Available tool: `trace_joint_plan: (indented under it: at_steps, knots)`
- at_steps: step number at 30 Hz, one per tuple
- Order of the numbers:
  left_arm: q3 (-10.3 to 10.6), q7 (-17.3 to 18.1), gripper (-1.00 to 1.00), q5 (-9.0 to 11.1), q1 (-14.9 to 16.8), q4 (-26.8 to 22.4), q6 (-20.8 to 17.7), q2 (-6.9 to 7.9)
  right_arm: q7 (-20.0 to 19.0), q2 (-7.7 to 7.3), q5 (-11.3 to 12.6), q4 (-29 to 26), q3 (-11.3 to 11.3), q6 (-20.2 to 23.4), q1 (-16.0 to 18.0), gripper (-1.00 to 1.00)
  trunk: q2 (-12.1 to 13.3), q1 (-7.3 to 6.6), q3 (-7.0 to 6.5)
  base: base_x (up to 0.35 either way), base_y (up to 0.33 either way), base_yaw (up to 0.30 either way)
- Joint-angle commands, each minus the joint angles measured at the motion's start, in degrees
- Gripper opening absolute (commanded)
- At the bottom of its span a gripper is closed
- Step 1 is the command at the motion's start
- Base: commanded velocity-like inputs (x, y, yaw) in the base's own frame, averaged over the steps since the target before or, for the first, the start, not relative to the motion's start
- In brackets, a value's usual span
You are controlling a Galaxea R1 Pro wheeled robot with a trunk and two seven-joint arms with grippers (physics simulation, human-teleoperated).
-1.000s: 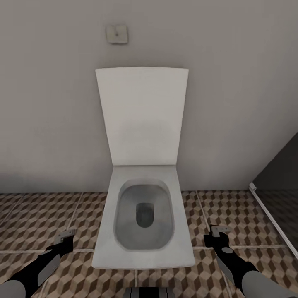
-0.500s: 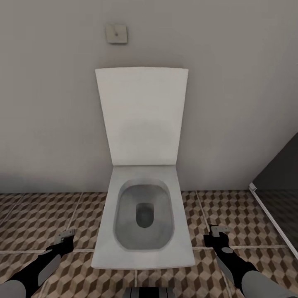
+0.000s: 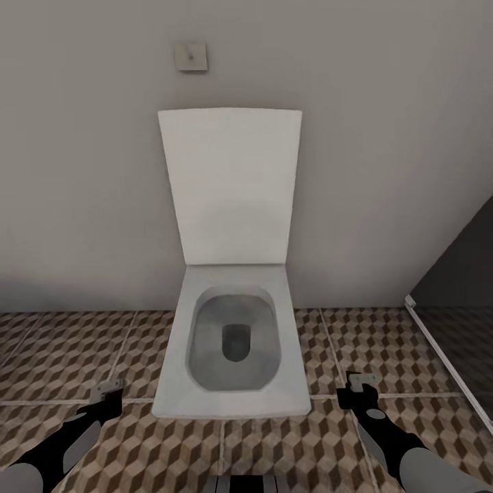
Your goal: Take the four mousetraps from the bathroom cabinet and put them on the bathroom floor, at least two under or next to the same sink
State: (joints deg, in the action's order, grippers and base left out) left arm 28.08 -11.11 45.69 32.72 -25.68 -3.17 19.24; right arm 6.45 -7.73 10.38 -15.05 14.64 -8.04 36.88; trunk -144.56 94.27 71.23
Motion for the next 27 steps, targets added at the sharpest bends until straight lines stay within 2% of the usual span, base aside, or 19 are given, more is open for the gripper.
trace_joint_plan:
  at_steps: [1,9,27]
  knots:
    - [0.48,-0.52,-1.00,0.38,0.03,-0.17,-0.17,0.09,0.14,-0.03,0.69,0.02,0.48,-0.22,0.03,-1.00,-0.02,-0.01,0.04,-0.013,-0.003,0.000]
    - [0.48,-0.48,-1.00,0.37,0.00,-0.18,-0.18,0.09,0.14,0.00,0.69,0.02,0.48,-0.22,0.03,-1.00,-0.02,-0.01,0.04,-0.004,-0.001,0.000]
    - [0.35,-0.83,-1.00,0.30,0.03,-0.16,-0.17,0.16,0.14,0.00,0.61,0.02,0.57,-0.22,0.03,-1.00,-0.25,0.42,3.81,0.000,0.000,0.000]
